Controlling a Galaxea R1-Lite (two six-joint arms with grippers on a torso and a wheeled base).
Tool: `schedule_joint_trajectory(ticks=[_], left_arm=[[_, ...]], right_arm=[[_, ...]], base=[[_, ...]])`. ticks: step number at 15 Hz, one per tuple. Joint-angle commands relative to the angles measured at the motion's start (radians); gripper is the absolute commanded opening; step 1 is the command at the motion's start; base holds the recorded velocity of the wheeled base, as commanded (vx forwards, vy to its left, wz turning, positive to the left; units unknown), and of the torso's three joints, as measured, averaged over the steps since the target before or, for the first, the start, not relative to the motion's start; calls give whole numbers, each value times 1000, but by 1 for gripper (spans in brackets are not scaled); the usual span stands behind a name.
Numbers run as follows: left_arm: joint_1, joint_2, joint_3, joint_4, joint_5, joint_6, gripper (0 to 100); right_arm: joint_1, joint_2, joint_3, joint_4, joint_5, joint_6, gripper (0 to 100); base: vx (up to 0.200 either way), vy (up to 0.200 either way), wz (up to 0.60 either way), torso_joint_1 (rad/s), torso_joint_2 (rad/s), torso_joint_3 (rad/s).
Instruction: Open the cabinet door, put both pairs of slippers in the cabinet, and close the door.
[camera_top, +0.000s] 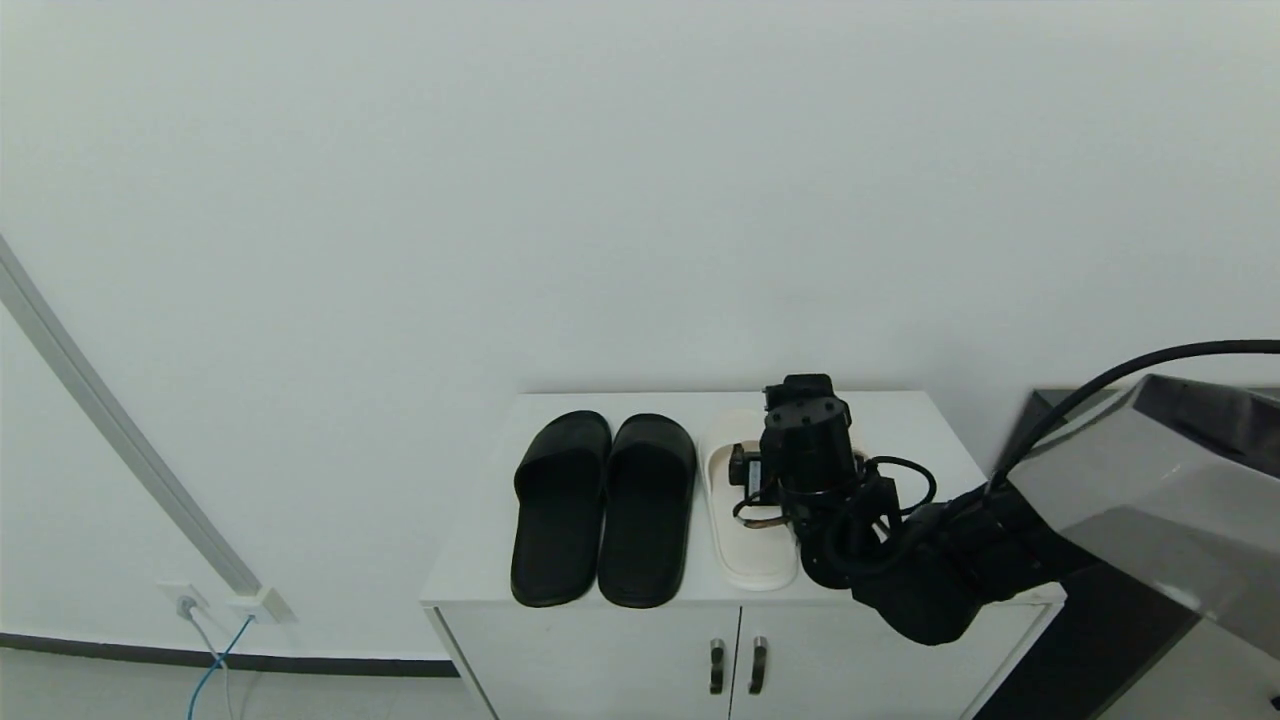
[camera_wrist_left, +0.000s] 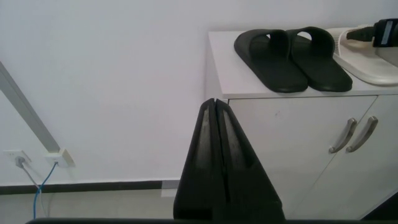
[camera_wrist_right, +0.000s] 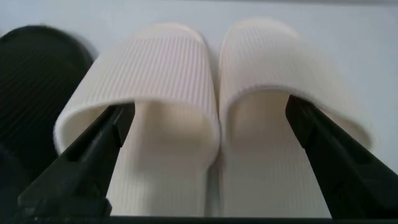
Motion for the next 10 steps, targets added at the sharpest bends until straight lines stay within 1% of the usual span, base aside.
schedule_joint_trajectory(ticks=[1,6,7,10], left_arm=[[0,1,0,0,1,0,0],[0,1,0,0,1,0,0],[0,1,0,0,1,0,0],[0,1,0,0,1,0,0]], right_arm=[[-23,59,-14,-47,1,-38,100],[-23,72,-12,-65,1,-42,100],[-24,72,-12,-65,-1,-42,0],[-30,65,-9,-68,-1,-41,0]], base=[[0,0,0,0,0,0],[0,0,0,0,0,0],[0,0,0,0,0,0],[0,0,0,0,0,0]])
